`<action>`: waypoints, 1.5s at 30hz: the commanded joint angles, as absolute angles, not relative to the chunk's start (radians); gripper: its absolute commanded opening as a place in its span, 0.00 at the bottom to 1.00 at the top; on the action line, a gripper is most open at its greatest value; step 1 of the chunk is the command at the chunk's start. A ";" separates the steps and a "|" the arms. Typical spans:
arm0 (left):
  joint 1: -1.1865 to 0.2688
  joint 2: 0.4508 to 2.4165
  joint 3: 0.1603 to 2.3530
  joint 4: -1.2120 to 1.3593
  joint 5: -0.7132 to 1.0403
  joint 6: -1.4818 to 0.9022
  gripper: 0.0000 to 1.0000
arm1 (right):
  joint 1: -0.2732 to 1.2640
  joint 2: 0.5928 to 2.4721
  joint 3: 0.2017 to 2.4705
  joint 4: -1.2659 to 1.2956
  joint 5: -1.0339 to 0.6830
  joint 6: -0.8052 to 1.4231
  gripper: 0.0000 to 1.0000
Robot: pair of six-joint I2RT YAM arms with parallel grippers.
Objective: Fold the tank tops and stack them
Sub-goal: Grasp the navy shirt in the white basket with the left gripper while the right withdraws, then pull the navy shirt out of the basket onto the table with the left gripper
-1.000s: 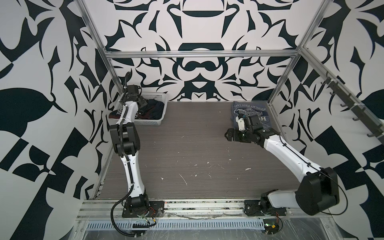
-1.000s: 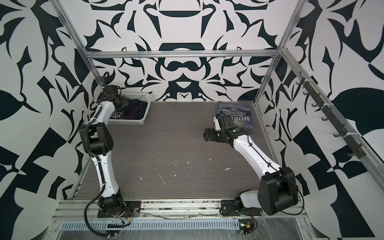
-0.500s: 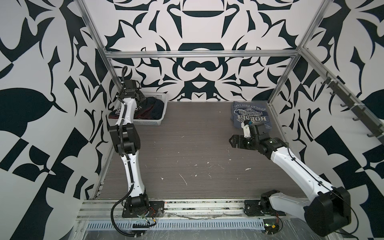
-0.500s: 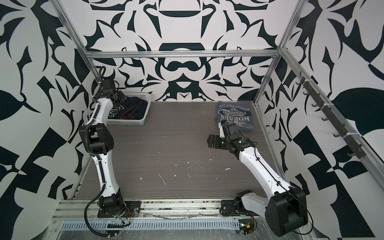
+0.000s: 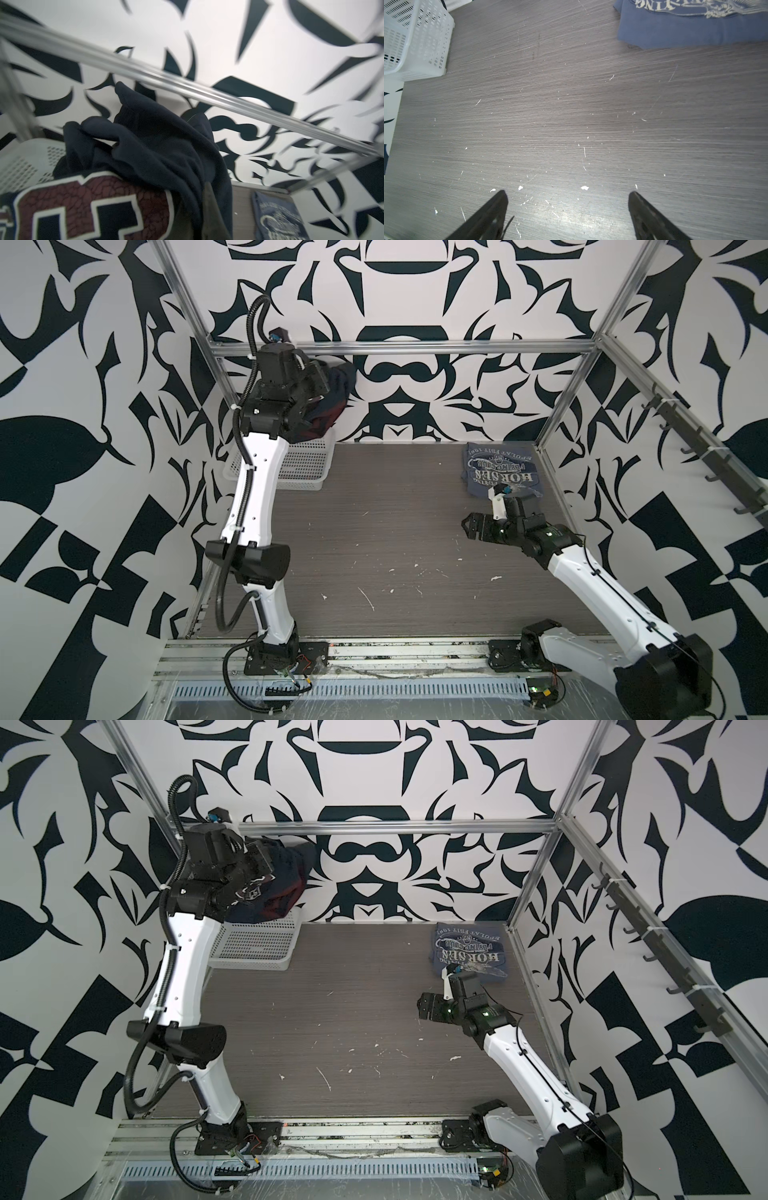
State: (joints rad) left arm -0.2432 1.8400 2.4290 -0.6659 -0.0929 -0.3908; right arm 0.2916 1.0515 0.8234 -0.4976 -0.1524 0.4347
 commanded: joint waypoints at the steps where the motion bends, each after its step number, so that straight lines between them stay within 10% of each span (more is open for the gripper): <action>1: -0.320 1.765 2.441 -0.652 -0.122 -0.322 0.00 | 0.293 1.004 0.824 -0.488 -0.146 0.450 0.94; 14: -0.584 1.552 1.798 -0.500 -0.002 -0.540 0.01 | 0.293 0.916 0.834 -0.527 -0.105 0.460 0.94; 20: -0.598 1.566 1.359 -0.501 -0.184 -0.724 0.57 | 0.294 0.955 0.828 -0.522 -0.142 0.460 0.94; 25: -0.643 1.545 1.387 -0.784 -0.436 -0.663 0.76 | 0.299 1.027 0.810 -0.493 -0.214 0.473 0.93; 45: -1.137 1.789 1.217 -0.654 -0.234 -0.830 0.59 | 0.350 1.091 0.752 -0.447 -0.160 0.546 0.87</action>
